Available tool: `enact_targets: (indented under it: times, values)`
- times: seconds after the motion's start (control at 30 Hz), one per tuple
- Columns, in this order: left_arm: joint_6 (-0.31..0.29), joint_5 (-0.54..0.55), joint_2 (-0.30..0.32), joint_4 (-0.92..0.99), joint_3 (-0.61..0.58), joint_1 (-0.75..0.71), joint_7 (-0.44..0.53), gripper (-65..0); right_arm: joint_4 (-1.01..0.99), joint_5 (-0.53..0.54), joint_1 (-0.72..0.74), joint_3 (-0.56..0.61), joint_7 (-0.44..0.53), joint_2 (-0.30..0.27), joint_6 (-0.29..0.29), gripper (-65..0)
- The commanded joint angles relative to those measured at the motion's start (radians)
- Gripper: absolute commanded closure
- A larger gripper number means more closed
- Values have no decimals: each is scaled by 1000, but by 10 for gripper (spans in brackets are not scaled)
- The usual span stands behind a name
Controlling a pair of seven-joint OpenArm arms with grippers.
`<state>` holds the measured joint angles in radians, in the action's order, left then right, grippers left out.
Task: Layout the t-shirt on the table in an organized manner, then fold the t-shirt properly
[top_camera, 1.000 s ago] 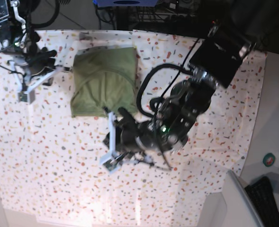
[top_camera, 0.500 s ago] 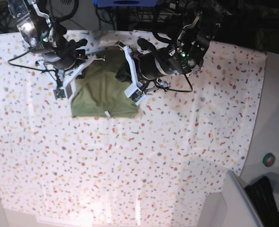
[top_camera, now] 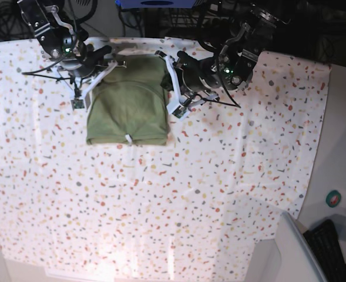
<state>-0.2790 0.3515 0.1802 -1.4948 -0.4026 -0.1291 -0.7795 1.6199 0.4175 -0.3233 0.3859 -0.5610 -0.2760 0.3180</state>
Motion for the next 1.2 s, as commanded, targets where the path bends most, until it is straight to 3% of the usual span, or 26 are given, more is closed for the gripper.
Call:
enact_targets:
  times: [0.0,0.37,0.6,0.8,0.93,1.0,1.17]
  values:
    - [-3,13,-3,-23,6,7,15,0,32,4,2,-2,9,1,2,0]
    - [-3,25,12,-270,78,-73,5,0,270,2,-75,-14,9,-41,10,0]
    - [-3,14,9,-146,-29,-83,10,0,179,2,-66,-3,11,-16,10,0]
    - [-3,14,11,-39,-35,-74,12,0,46,2,-38,-3,17,1,8,0]
    - [-3,16,12,-83,-22,-82,12,0,82,2,-49,-6,17,10,8,0]
    - [-3,25,31,-157,-5,-96,5,0,147,2,-84,-14,17,7,8,0]
    - [-3,24,107,-343,92,-263,5,0,339,2,-225,-84,9,-67,8,0]
